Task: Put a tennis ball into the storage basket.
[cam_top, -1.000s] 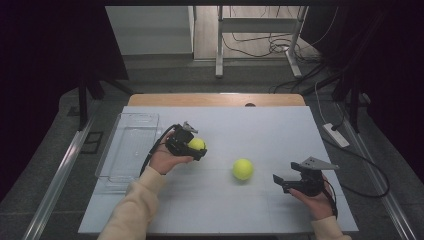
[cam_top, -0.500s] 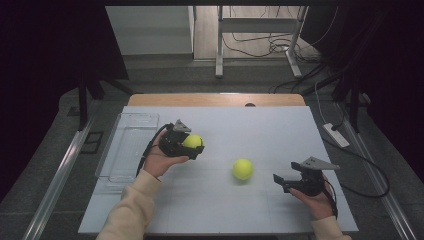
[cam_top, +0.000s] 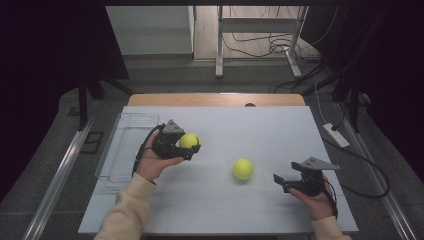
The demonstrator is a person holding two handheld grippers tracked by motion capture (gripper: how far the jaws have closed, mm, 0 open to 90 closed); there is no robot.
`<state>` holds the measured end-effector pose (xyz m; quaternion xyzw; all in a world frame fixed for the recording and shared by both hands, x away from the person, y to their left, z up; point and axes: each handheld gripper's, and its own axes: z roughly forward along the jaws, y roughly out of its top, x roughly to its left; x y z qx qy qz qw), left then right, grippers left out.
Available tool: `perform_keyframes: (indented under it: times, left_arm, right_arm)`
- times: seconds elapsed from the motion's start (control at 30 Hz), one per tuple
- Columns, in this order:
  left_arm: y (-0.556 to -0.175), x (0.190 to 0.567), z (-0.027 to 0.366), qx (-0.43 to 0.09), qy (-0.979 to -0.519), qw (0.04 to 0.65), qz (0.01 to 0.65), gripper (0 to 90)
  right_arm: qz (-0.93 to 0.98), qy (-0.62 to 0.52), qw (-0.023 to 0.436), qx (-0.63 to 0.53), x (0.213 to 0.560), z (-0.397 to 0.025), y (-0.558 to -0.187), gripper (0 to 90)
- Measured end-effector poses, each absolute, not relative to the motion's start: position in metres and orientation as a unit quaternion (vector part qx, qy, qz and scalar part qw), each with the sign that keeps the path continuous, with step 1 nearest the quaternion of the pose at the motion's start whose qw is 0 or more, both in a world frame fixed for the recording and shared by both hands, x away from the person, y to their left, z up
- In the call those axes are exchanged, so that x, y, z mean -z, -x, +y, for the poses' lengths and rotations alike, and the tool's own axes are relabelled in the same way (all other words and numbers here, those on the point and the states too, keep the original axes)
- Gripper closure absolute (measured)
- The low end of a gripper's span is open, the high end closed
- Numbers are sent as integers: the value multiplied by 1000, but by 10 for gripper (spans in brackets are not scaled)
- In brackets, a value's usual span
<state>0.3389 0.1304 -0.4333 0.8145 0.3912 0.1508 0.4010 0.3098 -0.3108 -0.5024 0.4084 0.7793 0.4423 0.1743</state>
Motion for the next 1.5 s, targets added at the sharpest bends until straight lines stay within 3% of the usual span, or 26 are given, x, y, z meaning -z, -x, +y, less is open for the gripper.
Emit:
perform_keyframes:
  times: [1.5]
  left_arm:
    - [-324,442,180,-176,-770,436,432,270]
  right_arm:
    - [768,-413,181,-454,503,-309,-302,102]
